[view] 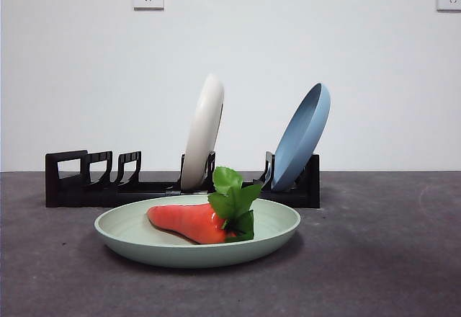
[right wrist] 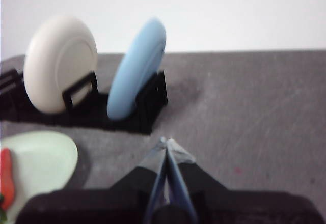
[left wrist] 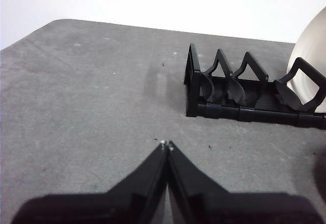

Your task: Take the green plate from the plate rack,put the plate on the table,take the carrot from the table,put the carrot in the plate

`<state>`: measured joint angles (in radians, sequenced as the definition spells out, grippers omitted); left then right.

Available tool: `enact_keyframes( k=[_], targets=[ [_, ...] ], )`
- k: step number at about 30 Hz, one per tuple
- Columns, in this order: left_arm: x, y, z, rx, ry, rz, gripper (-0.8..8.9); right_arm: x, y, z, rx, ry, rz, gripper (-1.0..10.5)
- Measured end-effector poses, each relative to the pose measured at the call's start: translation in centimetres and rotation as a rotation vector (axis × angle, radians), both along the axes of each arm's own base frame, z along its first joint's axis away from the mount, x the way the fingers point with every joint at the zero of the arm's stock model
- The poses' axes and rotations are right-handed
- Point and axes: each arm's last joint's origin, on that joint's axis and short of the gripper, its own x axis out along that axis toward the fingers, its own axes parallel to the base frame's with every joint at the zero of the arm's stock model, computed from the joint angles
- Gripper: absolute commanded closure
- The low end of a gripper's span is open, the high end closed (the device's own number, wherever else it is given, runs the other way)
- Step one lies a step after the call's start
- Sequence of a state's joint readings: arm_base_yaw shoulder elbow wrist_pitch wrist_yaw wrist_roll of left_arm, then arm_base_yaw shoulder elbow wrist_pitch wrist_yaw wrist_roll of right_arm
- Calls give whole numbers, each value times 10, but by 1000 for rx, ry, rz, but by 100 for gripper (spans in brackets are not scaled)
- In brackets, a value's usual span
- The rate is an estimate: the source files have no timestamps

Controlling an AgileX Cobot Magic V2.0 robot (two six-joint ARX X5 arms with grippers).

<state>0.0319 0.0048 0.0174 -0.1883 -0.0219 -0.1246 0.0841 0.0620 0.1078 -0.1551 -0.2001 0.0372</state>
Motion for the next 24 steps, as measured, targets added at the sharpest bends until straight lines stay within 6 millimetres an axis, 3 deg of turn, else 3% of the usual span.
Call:
enact_keyframes(
  k=[6, 24],
  targets=[
    [0, 0, 0, 0, 0, 0, 814, 1, 0, -26, 33, 50, -4, 946],
    [0, 0, 0, 0, 0, 0, 814, 1, 0, -26, 66, 58, -6, 946]
  ],
)
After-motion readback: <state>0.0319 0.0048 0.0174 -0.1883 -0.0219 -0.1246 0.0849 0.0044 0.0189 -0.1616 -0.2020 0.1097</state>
